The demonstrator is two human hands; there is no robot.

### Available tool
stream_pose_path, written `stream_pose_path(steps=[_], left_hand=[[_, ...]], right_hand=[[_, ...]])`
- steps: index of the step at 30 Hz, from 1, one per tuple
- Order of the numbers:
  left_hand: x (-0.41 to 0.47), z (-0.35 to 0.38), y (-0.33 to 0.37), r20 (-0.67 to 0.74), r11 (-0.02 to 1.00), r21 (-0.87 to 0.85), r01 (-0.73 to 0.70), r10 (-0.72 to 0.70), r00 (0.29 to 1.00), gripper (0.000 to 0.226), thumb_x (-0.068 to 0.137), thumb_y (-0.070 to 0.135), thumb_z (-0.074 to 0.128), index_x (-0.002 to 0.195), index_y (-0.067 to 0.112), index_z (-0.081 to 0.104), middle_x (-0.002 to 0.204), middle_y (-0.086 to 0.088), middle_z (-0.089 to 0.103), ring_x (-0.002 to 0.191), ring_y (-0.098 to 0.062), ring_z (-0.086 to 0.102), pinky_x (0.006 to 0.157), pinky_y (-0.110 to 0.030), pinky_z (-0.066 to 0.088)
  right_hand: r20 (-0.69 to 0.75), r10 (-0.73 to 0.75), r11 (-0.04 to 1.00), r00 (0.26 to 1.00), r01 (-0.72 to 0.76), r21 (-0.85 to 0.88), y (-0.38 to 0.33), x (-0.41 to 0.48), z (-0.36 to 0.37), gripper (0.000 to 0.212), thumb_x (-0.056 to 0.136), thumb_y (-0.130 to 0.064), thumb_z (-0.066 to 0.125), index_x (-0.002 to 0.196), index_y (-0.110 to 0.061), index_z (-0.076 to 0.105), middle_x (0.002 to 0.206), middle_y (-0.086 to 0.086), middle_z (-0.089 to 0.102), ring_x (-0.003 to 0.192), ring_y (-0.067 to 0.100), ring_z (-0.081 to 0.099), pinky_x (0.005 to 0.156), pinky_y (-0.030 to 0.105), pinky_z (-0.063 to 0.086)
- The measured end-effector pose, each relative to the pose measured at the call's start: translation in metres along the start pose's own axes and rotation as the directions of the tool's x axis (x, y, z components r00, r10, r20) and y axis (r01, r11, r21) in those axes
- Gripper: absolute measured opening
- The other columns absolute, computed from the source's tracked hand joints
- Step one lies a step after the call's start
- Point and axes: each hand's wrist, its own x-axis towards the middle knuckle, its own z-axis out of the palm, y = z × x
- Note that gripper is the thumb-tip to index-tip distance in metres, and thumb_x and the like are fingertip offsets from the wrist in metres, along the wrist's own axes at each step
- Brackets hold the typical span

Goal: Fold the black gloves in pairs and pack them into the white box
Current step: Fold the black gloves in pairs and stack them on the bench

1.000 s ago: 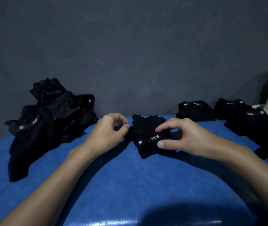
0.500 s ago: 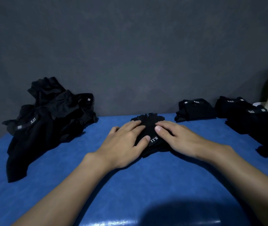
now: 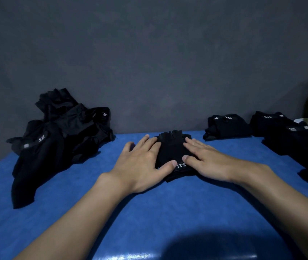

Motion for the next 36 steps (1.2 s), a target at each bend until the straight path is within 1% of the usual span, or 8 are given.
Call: stream_pose_path(steps=[5,11,16,20,23,27,31,36], left_hand=[[0.004,0.003,-0.004,-0.046,0.987,-0.033,-0.16,0.158,0.986,0.088,0.083,0.075,0.006,0.159,0.03,0.012,0.166,0.016,0.003,0.15,0.002,-0.011,0.125,-0.039,0.001],[0.004,0.003,-0.005,0.049,0.994,-0.068,-0.091,0.095,0.994,0.093,0.077,0.08,0.003,0.157,0.035,0.019,0.166,0.015,0.01,0.151,-0.001,0.003,0.123,-0.039,0.009],[0.006,0.001,-0.004,0.075,0.995,-0.067,-0.072,0.077,0.994,0.095,0.074,0.081,0.005,0.156,0.037,0.019,0.166,0.014,0.01,0.151,-0.002,0.004,0.123,-0.039,0.01],[0.005,0.002,-0.005,0.086,0.995,-0.08,-0.051,0.058,0.995,0.094,0.074,0.084,0.006,0.155,0.039,0.019,0.166,0.011,0.011,0.152,-0.006,0.005,0.123,-0.039,0.009],[0.004,0.002,-0.005,0.091,0.995,-0.087,-0.045,0.053,0.994,0.092,0.075,0.084,0.008,0.156,0.04,0.018,0.167,0.009,0.011,0.153,-0.01,0.007,0.123,-0.038,0.008],[0.003,0.002,-0.006,0.06,0.989,-0.139,-0.05,0.058,0.996,0.089,0.077,0.083,0.006,0.155,0.043,0.018,0.167,0.006,0.011,0.153,-0.012,0.01,0.123,-0.037,0.009],[0.0,-0.004,-0.007,-0.022,0.972,-0.224,-0.07,0.067,0.998,0.067,0.093,0.072,0.021,0.152,0.041,0.027,0.165,0.005,0.017,0.151,-0.013,0.015,0.121,-0.039,0.017],[-0.003,-0.02,-0.004,-0.195,0.927,-0.269,-0.259,0.211,0.958,0.054,0.092,0.056,0.033,0.13,0.029,0.059,0.133,0.017,0.056,0.128,-0.003,0.048,0.109,-0.036,0.037]], right_hand=[[0.042,0.01,0.999,0.999,-0.009,-0.036,0.001,0.003,-0.001,0.066,0.1,-0.049,0.031,0.156,-0.022,0.008,0.163,-0.007,-0.007,0.148,0.006,-0.01,0.121,0.029,-0.002],[0.068,0.011,1.0,0.998,-0.01,-0.023,-0.003,0.0,-0.007,0.067,0.101,-0.049,0.032,0.155,-0.019,0.008,0.163,-0.005,-0.007,0.149,0.008,-0.01,0.121,0.029,-0.001],[-0.09,-0.102,0.989,0.991,0.11,0.095,-0.011,-0.002,-0.011,0.059,0.101,-0.042,0.039,0.153,-0.022,0.022,0.163,-0.004,0.012,0.149,0.006,0.002,0.12,0.025,0.003],[0.062,-0.042,0.999,0.997,0.044,-0.026,-0.002,0.001,-0.002,0.061,0.1,-0.053,0.026,0.155,-0.028,0.014,0.163,-0.007,-0.002,0.149,0.007,-0.008,0.122,0.032,-0.001],[0.054,-0.03,1.0,0.998,0.031,-0.008,0.003,0.002,0.001,0.064,0.098,-0.057,0.026,0.155,-0.03,0.011,0.163,-0.009,-0.006,0.148,0.005,-0.01,0.122,0.033,-0.002],[-0.102,-0.07,0.982,0.992,0.087,0.166,0.003,-0.003,0.002,0.063,0.097,-0.054,0.036,0.152,-0.027,0.026,0.162,-0.01,0.012,0.148,0.002,0.005,0.12,0.026,0.006],[-0.323,-0.132,0.927,0.937,0.232,0.295,0.001,-0.02,-0.009,0.043,0.097,-0.038,0.051,0.137,-0.023,0.052,0.138,-0.016,0.049,0.131,0.0,0.042,0.107,0.015,0.029],[-0.379,-0.24,0.903,0.894,0.349,0.249,0.006,-0.036,-0.018,0.021,0.089,-0.021,0.067,0.109,-0.023,0.071,0.108,-0.016,0.065,0.107,0.001,0.059,0.092,0.017,0.042]])
